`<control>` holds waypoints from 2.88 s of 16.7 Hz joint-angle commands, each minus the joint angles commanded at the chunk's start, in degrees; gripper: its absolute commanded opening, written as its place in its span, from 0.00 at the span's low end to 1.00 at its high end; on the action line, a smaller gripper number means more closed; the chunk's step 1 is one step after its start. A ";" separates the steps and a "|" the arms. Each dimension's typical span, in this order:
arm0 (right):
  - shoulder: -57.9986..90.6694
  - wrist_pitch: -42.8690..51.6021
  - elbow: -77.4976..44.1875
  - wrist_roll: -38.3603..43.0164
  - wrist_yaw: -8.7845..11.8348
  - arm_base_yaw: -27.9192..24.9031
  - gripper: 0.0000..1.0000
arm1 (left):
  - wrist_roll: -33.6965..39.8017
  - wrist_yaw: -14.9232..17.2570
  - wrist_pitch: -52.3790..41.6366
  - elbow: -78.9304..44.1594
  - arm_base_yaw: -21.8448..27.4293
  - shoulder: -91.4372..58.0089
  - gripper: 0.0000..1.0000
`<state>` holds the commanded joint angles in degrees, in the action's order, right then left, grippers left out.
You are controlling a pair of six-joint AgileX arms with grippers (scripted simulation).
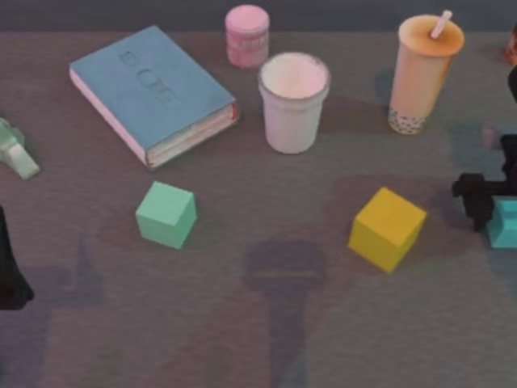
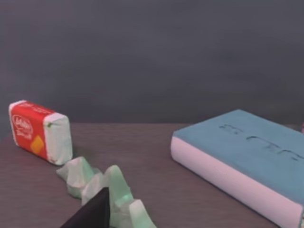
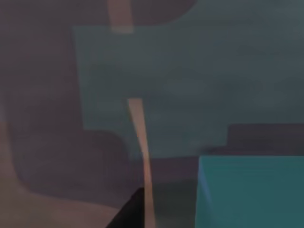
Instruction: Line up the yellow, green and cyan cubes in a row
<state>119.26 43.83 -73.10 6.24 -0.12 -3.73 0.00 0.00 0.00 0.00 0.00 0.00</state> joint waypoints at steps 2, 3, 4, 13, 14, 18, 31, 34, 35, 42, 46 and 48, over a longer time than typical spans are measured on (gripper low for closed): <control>0.00 0.00 0.00 0.00 0.00 0.00 0.17 | 0.00 0.00 0.00 0.00 0.00 0.00 1.00; 0.00 0.00 0.00 0.00 0.00 0.00 0.10 | 0.00 0.00 0.00 0.00 0.00 0.00 1.00; 0.00 0.00 0.00 0.00 0.00 0.00 0.02 | 0.00 0.00 0.00 0.00 0.00 0.00 1.00; -1.97 0.83 -0.78 -0.04 -0.20 0.13 0.00 | 0.00 0.00 0.00 0.00 0.00 0.00 1.00; -2.02 1.02 -0.94 -0.08 -0.19 0.08 0.00 | 0.00 0.00 0.00 0.00 0.00 0.00 1.00; -4.30 7.51 -4.88 -0.18 -0.11 -0.18 0.00 | 0.00 0.00 0.00 0.00 0.00 0.00 1.00; -7.82 16.16 -9.71 5.86 -0.26 -6.60 0.00 | 0.00 0.00 0.00 0.00 0.00 0.00 1.00; -8.69 17.27 -9.64 14.02 -0.45 -15.55 0.00 | 0.00 0.00 0.00 0.00 0.00 0.00 1.00; -9.04 17.66 -9.56 17.03 -0.52 -18.92 0.00 | 0.00 0.00 0.00 0.00 0.00 0.00 1.00; -11.59 18.84 -8.91 30.61 -0.99 -33.40 0.00 | 0.00 0.00 0.00 0.00 0.00 0.00 1.00; -11.27 18.55 -8.90 30.61 -0.86 -33.21 0.00 | 0.00 0.00 0.00 0.00 0.00 0.00 1.00; -10.65 16.38 -7.29 30.53 -0.86 -33.35 0.00 | 0.00 0.00 0.00 0.00 0.00 0.00 1.00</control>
<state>108.62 60.21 -80.39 36.77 -0.97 -37.09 0.00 0.00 0.00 0.00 0.00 0.00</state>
